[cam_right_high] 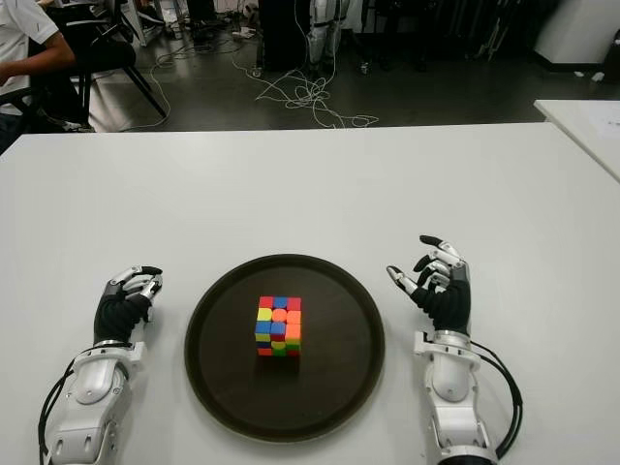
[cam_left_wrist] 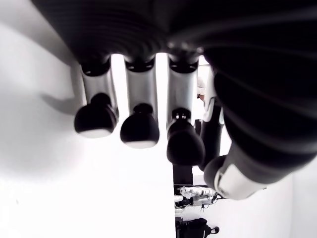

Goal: Pick up the Rubik's Cube and put it in the plate

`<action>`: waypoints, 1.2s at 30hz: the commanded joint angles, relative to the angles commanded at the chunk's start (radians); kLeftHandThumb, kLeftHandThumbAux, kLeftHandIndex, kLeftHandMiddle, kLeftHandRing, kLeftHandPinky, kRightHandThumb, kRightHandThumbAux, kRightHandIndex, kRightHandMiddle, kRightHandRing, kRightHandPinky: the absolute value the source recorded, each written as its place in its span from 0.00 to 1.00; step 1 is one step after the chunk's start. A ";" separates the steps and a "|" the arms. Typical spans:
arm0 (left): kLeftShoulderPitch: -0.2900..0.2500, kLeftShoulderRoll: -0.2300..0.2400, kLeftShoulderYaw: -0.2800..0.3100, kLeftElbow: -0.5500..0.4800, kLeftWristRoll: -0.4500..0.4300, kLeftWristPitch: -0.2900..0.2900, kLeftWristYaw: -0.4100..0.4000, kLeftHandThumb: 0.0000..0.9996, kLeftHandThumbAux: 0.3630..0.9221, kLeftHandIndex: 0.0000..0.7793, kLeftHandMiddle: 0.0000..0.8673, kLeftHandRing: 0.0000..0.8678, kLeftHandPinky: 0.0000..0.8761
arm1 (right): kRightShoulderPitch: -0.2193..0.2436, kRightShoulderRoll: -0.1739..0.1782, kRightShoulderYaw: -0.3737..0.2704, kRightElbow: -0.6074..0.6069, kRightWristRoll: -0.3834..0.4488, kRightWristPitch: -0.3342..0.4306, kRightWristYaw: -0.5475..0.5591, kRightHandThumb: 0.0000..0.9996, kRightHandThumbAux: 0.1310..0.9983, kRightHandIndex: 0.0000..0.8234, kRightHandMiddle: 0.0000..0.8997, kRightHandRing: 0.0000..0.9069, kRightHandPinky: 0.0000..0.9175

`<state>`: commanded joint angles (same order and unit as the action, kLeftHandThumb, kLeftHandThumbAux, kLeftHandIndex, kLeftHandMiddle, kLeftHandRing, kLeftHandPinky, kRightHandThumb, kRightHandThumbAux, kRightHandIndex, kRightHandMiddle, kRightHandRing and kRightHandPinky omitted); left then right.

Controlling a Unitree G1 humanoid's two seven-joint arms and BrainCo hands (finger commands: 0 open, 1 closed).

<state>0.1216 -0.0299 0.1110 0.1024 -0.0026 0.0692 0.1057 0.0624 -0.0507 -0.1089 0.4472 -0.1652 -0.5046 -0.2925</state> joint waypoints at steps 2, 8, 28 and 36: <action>0.001 0.001 -0.002 0.001 0.004 -0.003 0.001 0.71 0.61 0.57 0.97 0.97 0.96 | 0.001 -0.003 0.003 0.000 -0.006 0.000 -0.001 0.11 0.86 0.98 0.96 0.96 0.96; 0.002 0.002 -0.006 0.005 0.016 -0.008 0.006 0.71 0.61 0.57 0.97 0.97 0.96 | 0.000 0.001 0.005 -0.001 0.001 -0.006 -0.005 0.15 0.85 0.98 0.96 0.96 0.96; -0.008 -0.002 0.000 0.016 0.011 -0.016 0.005 0.71 0.61 0.57 0.96 0.97 0.95 | -0.007 0.007 0.016 -0.020 0.014 0.036 0.001 0.18 0.84 0.94 0.96 0.96 0.95; -0.006 -0.003 -0.002 0.008 0.013 -0.009 0.006 0.71 0.61 0.57 0.95 0.96 0.94 | -0.008 0.016 0.013 -0.030 0.031 0.054 0.010 0.22 0.83 0.94 0.95 0.95 0.95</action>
<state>0.1158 -0.0329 0.1093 0.1107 0.0106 0.0605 0.1122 0.0547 -0.0344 -0.0962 0.4171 -0.1346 -0.4509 -0.2824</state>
